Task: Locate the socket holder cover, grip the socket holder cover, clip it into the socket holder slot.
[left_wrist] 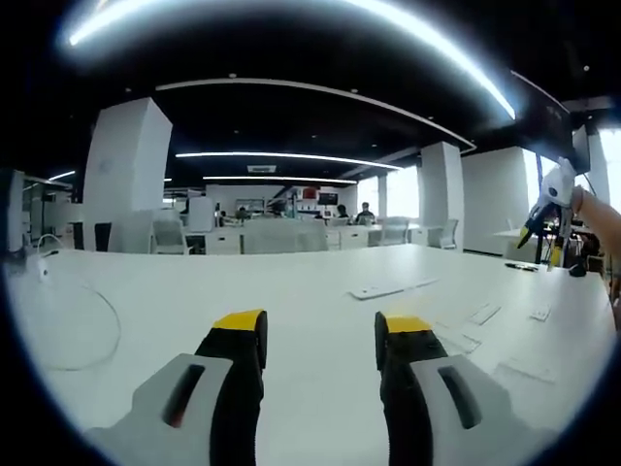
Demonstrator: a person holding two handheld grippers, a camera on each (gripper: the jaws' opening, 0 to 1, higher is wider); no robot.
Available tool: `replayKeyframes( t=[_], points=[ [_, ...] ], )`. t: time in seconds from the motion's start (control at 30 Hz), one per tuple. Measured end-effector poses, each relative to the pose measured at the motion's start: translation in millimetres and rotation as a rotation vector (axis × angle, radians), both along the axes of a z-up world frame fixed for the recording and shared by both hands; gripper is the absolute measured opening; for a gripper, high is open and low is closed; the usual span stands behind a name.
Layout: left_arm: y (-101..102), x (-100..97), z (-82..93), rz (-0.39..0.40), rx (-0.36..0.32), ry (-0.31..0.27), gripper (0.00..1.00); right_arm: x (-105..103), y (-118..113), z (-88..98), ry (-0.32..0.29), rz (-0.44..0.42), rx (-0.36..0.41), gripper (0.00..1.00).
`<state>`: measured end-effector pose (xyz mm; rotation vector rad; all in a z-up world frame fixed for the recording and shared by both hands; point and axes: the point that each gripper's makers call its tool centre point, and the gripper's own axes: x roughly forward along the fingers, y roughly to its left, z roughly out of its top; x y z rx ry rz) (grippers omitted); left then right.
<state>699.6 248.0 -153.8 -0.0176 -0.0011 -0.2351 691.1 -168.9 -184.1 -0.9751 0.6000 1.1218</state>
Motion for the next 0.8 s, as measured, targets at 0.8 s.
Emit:
replayKeyframes(
  t=[0.8],
  points=[
    [-3.0, 2.2, -4.5, -0.008, 0.003, 0.013, 0.45, -20.5, -12.7, -60.9, 0.201, 0.087, -0.301, 0.59]
  ],
)
